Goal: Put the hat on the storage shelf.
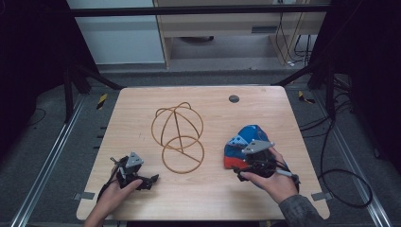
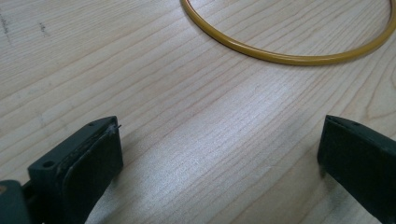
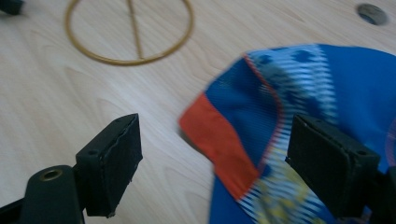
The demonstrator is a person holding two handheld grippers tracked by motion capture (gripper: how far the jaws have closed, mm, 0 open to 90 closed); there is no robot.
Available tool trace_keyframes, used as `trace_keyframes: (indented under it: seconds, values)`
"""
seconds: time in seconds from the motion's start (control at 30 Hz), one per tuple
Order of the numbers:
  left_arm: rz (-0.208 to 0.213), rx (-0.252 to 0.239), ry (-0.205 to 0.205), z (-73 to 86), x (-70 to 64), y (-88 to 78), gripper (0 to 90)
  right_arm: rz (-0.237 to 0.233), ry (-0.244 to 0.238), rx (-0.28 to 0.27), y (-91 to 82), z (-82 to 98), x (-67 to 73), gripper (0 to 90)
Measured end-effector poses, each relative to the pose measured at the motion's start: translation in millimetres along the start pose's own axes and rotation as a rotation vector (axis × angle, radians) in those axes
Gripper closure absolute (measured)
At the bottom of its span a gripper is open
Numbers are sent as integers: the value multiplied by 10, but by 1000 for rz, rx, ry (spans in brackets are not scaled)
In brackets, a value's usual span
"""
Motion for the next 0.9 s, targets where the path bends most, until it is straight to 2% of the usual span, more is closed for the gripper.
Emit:
trace_keyframes:
  seconds: [0.17,0.47,0.73,0.9]
  values:
    - [-1,1,-1,1,-1,-1,0,25,44,57,-102,104,-225,157]
    - [-2,1,-2,1,-1,-2,0,52,67,117,-259,173,-470,150]
    - [-3,0,-3,4,-2,-4,0,32,75,188,-224,231,-632,201]
    - [-2,0,-3,4,-2,-4,0,17,80,198,-205,210,-697,217]
Point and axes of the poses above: each handheld gripper's, and its own axes: y roughly forward along the jaws, z roughly out of its underside, x roughly to its left, the point moved 6 cm from there along y, roughly forward along the jaws, and after that the axes turned 10 degrees about -y, right-handed, at the moved point
